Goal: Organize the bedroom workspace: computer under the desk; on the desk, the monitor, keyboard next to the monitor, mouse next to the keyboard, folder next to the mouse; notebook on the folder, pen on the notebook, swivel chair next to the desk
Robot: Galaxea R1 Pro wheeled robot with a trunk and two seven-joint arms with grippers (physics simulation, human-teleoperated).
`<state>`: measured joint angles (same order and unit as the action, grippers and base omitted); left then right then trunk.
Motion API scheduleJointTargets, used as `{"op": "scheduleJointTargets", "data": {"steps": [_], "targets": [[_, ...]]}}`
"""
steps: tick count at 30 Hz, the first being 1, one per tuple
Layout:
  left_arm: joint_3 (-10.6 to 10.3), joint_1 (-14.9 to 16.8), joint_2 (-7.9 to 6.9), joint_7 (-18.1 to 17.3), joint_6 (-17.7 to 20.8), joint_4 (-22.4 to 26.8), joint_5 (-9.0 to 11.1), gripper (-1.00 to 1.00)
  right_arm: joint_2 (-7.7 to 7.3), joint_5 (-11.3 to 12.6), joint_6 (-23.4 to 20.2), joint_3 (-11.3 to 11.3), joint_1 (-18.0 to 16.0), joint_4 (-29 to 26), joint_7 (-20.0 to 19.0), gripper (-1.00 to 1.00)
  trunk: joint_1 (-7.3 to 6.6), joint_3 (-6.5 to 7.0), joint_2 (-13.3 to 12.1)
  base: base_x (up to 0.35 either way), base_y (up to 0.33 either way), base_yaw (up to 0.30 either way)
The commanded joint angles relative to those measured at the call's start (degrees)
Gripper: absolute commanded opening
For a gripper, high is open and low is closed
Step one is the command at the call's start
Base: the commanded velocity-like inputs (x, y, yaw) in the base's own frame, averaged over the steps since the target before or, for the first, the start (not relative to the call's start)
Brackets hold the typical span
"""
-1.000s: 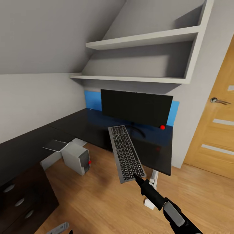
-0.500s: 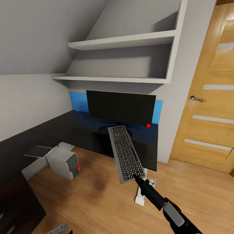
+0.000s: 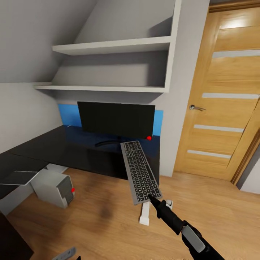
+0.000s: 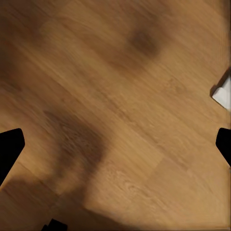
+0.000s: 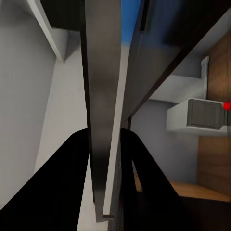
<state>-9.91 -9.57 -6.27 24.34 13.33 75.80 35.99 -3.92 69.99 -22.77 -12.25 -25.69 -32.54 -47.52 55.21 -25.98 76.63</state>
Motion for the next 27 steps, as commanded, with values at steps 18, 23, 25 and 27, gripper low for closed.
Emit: {"op": "scheduleJointTargets", "data": {"steps": [18, 23, 25, 27], "targets": [[0.2, 0.0, -0.13, 0.4, -1.1, -2.5, 0.3, 1.0, -0.3, 0.9, -0.6, -0.2, -0.1, -0.1, -0.2, -1.0, 0.0, -0.05, 0.0, 0.0, 0.002, -0.043], [0.0, 0.0, -0.14, 0.4, -3.3, -2.9, 0.3, 1.0, -0.3, 0.8, -0.6, -0.2, -0.1, -0.1, -0.1, -1.0, 0.0, -0.05, 0.0, -0.061, 0.195, -0.035], [0.0, 0.0, -0.14, 0.4, -3.5, -2.9, 0.4, 1.0, -0.3, 0.8, -0.6, -0.1, -0.1, 0.0, -0.2, -1.0, 0.0, -0.05, 0.0, -0.025, 0.166, -0.201], [0.0, 0.0, -0.14, 0.4, -3.5, -2.9, 0.4, 1.0, -0.3, 0.8, -0.6, -0.2, -0.1, 0.0, -0.2, -1.0, 0.0, -0.05, 0.0, -0.01, 0.07, -0.241]]}}
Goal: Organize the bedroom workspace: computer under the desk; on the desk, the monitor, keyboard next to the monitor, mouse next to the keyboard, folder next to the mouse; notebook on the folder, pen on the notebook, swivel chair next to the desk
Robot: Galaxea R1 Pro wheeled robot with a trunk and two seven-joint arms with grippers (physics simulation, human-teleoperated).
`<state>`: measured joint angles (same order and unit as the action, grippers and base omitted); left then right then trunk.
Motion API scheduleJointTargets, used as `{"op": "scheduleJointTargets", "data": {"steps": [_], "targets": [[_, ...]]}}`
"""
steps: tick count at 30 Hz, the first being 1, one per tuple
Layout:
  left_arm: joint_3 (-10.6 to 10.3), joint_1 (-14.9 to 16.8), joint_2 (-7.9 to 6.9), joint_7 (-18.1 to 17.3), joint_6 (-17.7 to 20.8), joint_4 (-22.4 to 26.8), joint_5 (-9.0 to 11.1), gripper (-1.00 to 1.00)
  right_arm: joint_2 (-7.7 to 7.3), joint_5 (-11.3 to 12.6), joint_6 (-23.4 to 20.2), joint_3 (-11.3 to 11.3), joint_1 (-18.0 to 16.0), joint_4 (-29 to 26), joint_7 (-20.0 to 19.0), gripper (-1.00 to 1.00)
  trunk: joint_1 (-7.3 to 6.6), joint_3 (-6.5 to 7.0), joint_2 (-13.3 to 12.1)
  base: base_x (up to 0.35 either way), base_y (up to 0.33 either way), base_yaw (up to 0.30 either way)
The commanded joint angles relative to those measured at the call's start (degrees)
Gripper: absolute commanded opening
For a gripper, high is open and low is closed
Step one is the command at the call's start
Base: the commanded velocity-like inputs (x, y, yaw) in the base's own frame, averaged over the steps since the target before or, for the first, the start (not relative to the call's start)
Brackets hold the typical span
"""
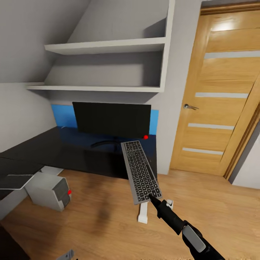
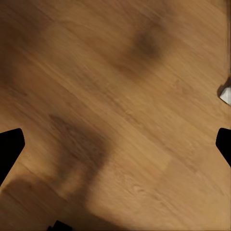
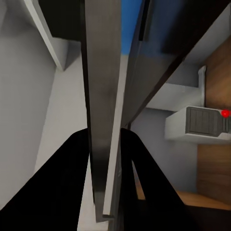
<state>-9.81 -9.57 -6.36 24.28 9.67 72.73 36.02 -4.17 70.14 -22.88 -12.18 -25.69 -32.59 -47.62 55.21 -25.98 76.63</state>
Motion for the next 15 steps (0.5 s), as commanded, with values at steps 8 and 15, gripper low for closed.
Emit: {"op": "scheduleJointTargets", "data": {"steps": [8, 15], "targets": [[-0.1, 0.0, -0.06, 0.4, 0.1, 0.1, 0.4, 1.0, -0.05, 0.7, -0.5, -0.3, -0.1, 0.0, -0.5, -1.0, 0.0, -0.07, 0.0, -0.002, 0.012, -0.214], [-0.1, 0.0, -0.06, 0.4, 0.1, -0.3, 0.4, 1.0, -0.38, 0.6, -0.3, -0.3, -0.1, 0.0, -0.8, -1.0, 0.0, -0.07, 0.0, 0.0, 0.0, -0.013]]}}
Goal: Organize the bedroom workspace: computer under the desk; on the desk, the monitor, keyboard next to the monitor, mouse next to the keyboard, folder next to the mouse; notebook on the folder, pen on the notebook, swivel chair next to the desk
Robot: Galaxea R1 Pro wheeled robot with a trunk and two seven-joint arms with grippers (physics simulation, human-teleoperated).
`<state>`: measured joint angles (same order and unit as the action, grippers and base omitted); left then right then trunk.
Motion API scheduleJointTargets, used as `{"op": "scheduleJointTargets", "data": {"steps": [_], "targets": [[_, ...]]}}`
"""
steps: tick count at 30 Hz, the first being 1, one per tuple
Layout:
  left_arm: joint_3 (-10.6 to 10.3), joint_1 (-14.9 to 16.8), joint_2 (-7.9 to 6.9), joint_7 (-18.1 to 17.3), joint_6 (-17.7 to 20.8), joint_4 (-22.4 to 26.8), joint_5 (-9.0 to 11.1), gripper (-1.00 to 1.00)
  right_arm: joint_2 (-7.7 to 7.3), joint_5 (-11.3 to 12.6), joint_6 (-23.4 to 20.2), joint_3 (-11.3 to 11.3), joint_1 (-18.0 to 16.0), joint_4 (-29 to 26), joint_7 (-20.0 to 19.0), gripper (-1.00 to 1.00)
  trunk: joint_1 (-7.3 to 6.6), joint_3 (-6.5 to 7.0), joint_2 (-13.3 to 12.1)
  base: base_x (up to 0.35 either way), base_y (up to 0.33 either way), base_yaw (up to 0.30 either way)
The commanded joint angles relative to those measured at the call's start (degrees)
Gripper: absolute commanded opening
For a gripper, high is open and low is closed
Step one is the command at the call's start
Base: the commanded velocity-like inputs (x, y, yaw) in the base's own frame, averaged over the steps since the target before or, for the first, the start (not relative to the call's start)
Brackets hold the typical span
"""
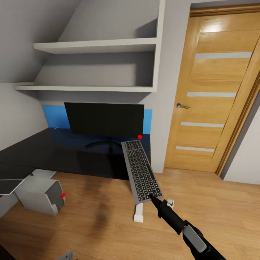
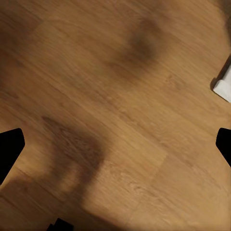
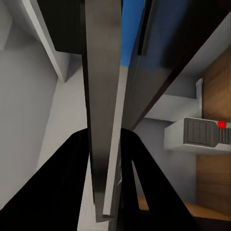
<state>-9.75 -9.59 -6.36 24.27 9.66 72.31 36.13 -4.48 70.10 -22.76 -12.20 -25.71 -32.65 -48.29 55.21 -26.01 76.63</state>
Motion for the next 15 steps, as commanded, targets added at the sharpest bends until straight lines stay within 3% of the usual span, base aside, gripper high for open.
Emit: {"op": "scheduleJointTargets", "data": {"steps": [1, 5, 8, 13, 15], "targets": [[-0.2, 0.0, -0.06, 0.4, 0.2, 0.1, 0.3, 1.0, -0.2, 0.6, -0.5, -0.3, 0.0, 0.0, -0.1, -1.0, 0.0, -0.05, 0.0, 0.0, 0.0, 0.0], [-0.1, 0.0, -0.06, 0.4, 0.2, -0.1, 0.3, 1.0, -0.41, 0.6, -0.5, -0.1, 0.0, 0.0, 0.3, -1.0, 0.0, -0.05, 0.0, 0.0, 0.0, 0.0], [-0.1, 0.0, -0.06, 0.4, 0.2, -0.2, 0.3, 1.0, -0.34, 0.6, -0.3, 0.7, 0.0, -0.1, 2.8, -1.0, 0.0, -0.05, 0.0, 0.0, 0.0, 0.0], [-0.1, 0.0, -0.06, 0.4, 0.1, -0.2, 0.3, 1.0, 0.21, 0.6, 0.2, 3.5, 0.0, -0.4, 7.8, -1.0, 0.0, -0.05, 0.0, 0.0, 0.0, 0.0], [-0.1, 0.0, -0.06, 0.4, 0.2, -0.2, 0.3, 1.0, 1.11, 0.6, 0.5, 5.5, 0.0, -0.5, 9.6, -1.0, 0.0, -0.05, 0.0, 0.0, 0.0, 0.0]]}}
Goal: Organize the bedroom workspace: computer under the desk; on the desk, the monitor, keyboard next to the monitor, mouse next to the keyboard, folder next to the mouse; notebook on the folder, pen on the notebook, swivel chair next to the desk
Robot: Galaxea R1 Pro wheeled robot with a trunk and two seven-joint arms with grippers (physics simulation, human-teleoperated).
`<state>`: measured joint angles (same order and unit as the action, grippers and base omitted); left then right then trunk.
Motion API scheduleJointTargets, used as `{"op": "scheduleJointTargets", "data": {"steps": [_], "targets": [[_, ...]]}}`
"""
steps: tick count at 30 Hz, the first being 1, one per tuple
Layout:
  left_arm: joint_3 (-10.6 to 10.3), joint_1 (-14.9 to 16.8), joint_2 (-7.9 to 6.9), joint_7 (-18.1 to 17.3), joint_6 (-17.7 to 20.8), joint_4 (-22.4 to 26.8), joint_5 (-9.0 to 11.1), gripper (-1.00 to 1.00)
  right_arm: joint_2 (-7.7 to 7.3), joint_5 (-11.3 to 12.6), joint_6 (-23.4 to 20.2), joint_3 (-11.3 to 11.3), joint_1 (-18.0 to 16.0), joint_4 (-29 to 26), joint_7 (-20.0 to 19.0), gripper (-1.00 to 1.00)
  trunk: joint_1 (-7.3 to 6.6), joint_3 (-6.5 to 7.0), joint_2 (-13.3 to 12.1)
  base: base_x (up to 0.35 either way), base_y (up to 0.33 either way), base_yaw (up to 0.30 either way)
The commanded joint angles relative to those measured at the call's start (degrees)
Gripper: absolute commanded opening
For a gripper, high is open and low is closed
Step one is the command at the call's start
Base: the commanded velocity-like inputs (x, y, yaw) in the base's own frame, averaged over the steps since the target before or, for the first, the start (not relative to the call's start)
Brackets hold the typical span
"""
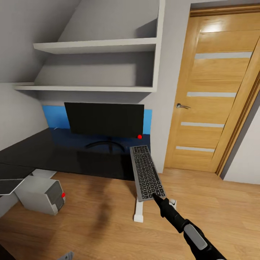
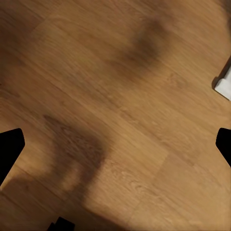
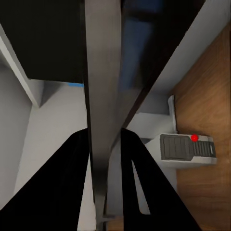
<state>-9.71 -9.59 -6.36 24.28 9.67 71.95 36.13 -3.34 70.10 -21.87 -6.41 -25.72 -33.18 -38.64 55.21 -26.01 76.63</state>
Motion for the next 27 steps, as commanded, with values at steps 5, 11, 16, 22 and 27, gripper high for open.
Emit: {"op": "scheduleJointTargets", "data": {"steps": [5, 11, 16, 22, 27], "targets": [[-0.1, 0.0, -0.06, 0.4, 0.1, -0.3, 0.3, 1.0, 2.35, 0.7, 2.3, 1.2, 0.0, -0.8, 4.2, -1.0, 0.0, -0.05, 0.0, 0.0, 0.0, 0.0], [0.0, 0.0, -0.06, 0.4, 0.1, -0.7, 0.3, 1.0, 2.55, 2.8, 2.8, 1.7, 0.0, -2.8, 4.5, -1.0, 0.0, -0.05, 0.0, 0.0, 0.0, 0.0], [-0.3, 0.0, 0.02, 0.4, 0.1, -0.7, 0.3, 1.0, 2.48, 9.3, 2.8, 1.6, 0.0, -2.8, 4.7, -1.0, 0.0, -0.05, 0.0, 0.0, 0.0, 0.0], [-0.5, 0.0, 0.03, 0.4, 0.1, -0.7, 0.1, 1.0, 7.45, 10.4, 29.0, 1.1, 0.0, -2.8, 13.9, -1.0, 0.0, -0.05, 0.0, 0.0, 0.0, 0.0], [-0.5, 0.0, 0.03, 0.4, 0.1, -0.7, 0.1, 1.0, 10.13, 9.9, 35.5, 0.7, 0.0, -2.7, 19.8, -1.0, 0.0, -0.05, 0.0, 0.0, 0.0, 0.0]]}}
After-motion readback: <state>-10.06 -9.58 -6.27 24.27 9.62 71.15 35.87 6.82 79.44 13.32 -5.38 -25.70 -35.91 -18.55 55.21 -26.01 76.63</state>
